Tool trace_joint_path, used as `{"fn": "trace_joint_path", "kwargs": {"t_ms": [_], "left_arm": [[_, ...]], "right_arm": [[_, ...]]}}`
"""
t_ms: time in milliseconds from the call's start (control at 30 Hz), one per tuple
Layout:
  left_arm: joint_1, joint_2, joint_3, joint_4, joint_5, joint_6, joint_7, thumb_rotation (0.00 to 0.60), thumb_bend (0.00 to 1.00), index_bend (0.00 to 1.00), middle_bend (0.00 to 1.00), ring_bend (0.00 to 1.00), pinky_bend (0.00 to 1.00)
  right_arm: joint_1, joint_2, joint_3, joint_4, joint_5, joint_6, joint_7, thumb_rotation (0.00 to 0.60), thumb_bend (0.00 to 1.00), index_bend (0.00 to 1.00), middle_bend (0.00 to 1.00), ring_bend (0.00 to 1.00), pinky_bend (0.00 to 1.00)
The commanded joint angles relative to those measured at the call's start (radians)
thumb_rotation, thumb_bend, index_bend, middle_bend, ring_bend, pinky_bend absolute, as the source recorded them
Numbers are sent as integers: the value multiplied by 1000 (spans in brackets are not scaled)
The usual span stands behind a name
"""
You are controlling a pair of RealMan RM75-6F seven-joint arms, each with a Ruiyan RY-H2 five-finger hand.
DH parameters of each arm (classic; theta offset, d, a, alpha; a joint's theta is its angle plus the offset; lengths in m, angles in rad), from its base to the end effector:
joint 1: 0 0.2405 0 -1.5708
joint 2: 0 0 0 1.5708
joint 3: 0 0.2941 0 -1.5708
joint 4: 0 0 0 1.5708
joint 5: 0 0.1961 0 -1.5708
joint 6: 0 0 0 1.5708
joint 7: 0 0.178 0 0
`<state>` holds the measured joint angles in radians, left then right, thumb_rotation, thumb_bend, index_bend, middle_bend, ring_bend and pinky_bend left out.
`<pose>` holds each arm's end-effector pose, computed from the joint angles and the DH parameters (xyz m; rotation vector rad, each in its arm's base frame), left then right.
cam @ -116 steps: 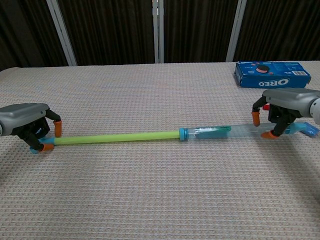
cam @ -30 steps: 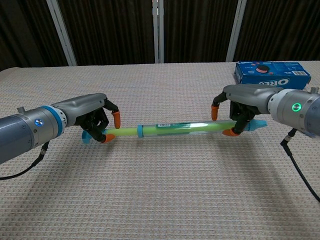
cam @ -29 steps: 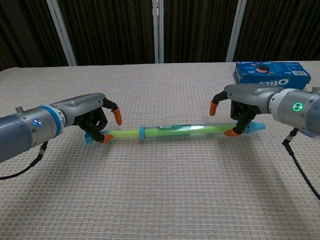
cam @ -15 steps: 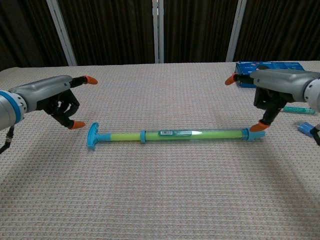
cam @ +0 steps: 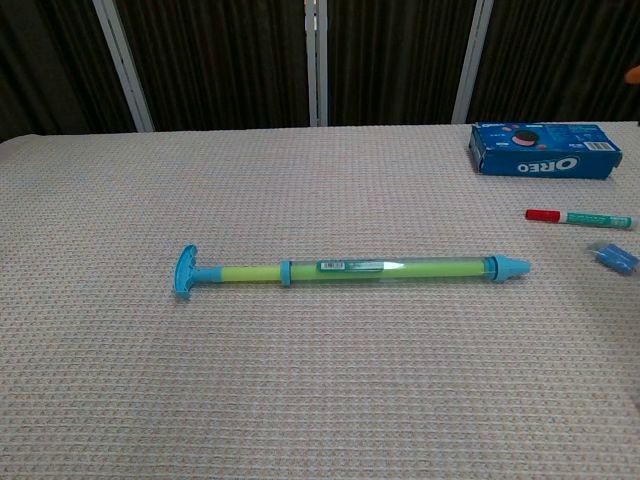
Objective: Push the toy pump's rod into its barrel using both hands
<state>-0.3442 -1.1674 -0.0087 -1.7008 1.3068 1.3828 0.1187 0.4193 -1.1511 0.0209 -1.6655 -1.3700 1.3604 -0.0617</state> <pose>-0.2961 0.2876 0.1488 -1.4799 -0.9539 -0.9180 -0.2706 -0.3127 0.1537 1.5665 -0.8771 1.0061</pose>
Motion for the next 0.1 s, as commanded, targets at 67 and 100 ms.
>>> {"fn": "trace_joint_path", "kwargs": {"t_ms": [67,100], "left_arm": [[134,73,77,-62,71,147,-30,600,0,0,0,0,0],[148,76,80,-61,78,157,-42,600,0,0,0,0,0]], "right_arm": [[-130,41,-67,38,-89,137,23,600,0,0,0,0,0],[-146,37,-69,46,-98,157,10,600,0,0,0,0,0]]}}
